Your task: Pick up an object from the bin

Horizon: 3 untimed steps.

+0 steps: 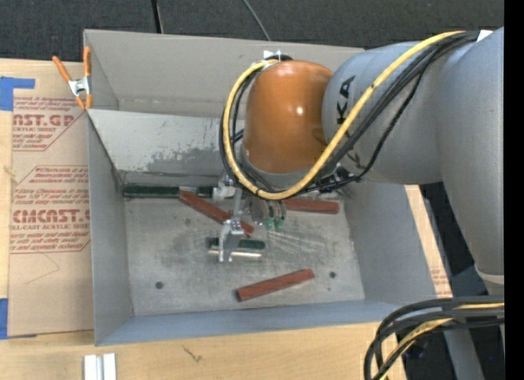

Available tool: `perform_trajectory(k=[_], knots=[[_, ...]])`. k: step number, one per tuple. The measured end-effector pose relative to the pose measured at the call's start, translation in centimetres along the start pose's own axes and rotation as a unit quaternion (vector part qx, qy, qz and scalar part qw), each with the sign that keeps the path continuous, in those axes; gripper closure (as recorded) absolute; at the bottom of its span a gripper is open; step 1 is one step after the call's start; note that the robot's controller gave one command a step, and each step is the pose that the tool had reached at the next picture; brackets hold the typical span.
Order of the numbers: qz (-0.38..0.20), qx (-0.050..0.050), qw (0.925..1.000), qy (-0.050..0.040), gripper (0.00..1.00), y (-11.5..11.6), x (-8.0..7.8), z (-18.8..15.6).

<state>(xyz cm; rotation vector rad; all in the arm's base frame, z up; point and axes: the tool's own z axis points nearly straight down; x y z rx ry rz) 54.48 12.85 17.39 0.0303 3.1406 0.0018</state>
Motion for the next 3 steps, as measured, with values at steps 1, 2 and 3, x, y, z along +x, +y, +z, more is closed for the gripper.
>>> perform_trajectory(k=[1, 2, 3], knots=[[0.010, -0.001, 0.9999, -0.0020, 1.00, -3.9, -0.2, 9.8], [0.010, -0.001, 0.9999, -0.0020, 1.00, -3.9, -0.2, 9.8], [0.001, 0.000, 1.0000, -0.0029, 1.00, -3.4, -0.9, -6.9]])
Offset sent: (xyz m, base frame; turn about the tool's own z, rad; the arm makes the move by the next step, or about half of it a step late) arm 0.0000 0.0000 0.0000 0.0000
